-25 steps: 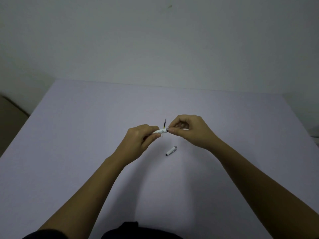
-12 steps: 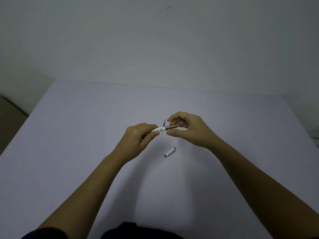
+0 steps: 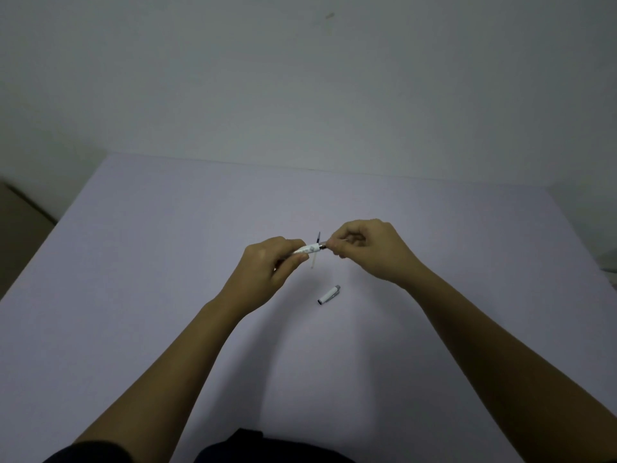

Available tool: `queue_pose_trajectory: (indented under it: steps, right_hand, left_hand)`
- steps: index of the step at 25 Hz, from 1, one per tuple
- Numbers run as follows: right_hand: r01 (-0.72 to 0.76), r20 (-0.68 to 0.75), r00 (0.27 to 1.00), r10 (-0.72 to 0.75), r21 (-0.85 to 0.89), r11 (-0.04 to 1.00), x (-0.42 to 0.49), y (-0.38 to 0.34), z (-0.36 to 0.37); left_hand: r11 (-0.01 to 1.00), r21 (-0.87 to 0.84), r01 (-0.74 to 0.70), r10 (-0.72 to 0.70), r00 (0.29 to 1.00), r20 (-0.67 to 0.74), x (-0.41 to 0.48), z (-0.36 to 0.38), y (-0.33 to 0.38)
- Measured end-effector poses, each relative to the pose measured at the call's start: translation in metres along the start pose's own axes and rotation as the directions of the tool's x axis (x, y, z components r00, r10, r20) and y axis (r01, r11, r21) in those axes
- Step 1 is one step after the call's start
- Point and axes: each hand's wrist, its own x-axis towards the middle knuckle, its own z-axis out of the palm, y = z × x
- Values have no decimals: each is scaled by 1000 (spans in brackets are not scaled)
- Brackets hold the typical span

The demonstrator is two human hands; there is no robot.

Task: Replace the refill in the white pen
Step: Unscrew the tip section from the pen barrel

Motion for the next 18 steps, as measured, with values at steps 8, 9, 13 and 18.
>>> queue_pose_trajectory:
  steps: [8,9,13,18]
  right_hand:
    - [-73,15,997,72,64,995,-1,-2,2]
    - [-48,15,999,47,46,998,-1,-4,1]
    - [-69,21,998,67,136,988,-2,-5,-4]
    - [-81,27,997,79,63,995,-3,-4,-3]
  left_hand:
    - [1000,-11,4,-4,1000,12,-1,3,1]
    - [1000,-9,4,-4,1000,19,-1,3,1]
    - [1000,-17,14,-14,1000,-11,-1,6,1]
    - [1000,-30,7,-8,1000,-14,-3,8,1]
